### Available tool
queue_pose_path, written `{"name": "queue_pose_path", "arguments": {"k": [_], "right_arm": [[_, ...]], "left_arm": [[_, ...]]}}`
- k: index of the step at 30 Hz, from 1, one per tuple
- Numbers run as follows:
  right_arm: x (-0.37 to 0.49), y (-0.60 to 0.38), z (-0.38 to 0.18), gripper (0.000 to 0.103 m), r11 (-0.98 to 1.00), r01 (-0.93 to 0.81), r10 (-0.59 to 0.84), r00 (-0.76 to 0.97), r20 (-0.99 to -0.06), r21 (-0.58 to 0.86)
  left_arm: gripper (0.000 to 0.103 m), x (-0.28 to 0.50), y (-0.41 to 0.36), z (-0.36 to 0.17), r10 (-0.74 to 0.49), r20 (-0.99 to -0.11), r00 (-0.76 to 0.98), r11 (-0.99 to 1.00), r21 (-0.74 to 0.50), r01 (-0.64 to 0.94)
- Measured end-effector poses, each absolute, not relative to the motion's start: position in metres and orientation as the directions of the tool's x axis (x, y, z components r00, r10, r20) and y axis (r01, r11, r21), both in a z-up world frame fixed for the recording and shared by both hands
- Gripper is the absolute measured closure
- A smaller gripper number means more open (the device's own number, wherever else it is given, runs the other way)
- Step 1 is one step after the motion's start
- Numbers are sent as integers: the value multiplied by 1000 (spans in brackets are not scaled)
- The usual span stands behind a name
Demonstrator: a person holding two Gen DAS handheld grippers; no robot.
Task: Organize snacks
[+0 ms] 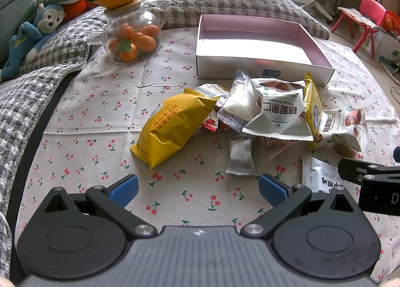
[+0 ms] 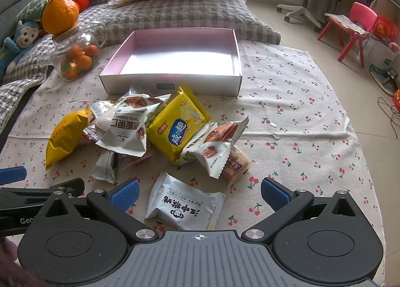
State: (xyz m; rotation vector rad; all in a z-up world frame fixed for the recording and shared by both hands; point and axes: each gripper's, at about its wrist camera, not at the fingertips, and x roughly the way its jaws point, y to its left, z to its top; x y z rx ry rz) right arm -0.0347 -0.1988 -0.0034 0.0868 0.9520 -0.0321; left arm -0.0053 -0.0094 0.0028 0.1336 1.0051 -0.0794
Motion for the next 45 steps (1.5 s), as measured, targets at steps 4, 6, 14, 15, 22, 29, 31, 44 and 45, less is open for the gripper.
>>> {"name": "queue_pose_path", "arguments": {"k": [4, 6, 14, 15, 22, 29, 31, 44, 45], "right_arm": [[-35, -199, -3, 0, 996, 65, 11, 580, -815, 59], [-35, -199, -3, 0, 996, 65, 10, 580, -814, 59], [-34, -200, -5, 0, 996, 74, 1, 593, -805, 55], [-34, -201, -4, 0, 996, 75, -1, 595, -804, 54], [-29, -209, 6, 0, 994, 91, 0, 570, -821, 63], [-14, -214, 26, 0, 994, 30, 71, 539, -839, 103], [-6, -218, 30, 0, 991, 21, 101, 530, -842, 132], [32, -264, 11, 0, 953, 104, 181, 552, -814, 283], [34, -267, 6, 0, 954, 102, 185, 545, -818, 284]], "left_arm": [[0, -5, -10, 3, -5, -845, 534, 989, 75, 128], [0, -5, -10, 3, -5, -845, 534, 989, 75, 128], [0, -5, -11, 4, -6, -845, 535, 989, 74, 128], [0, -4, -11, 5, -7, -845, 534, 989, 74, 129], [0, 4, -4, 12, -36, -842, 538, 989, 46, 138], [0, 22, 6, 22, -75, -844, 531, 987, 14, 162], [0, 29, 9, 27, -88, -841, 534, 986, 2, 165], [7, 77, 30, 4, -224, -833, 505, 956, -89, 278], [8, 79, 31, 1, -250, -821, 513, 940, -79, 331]]}}
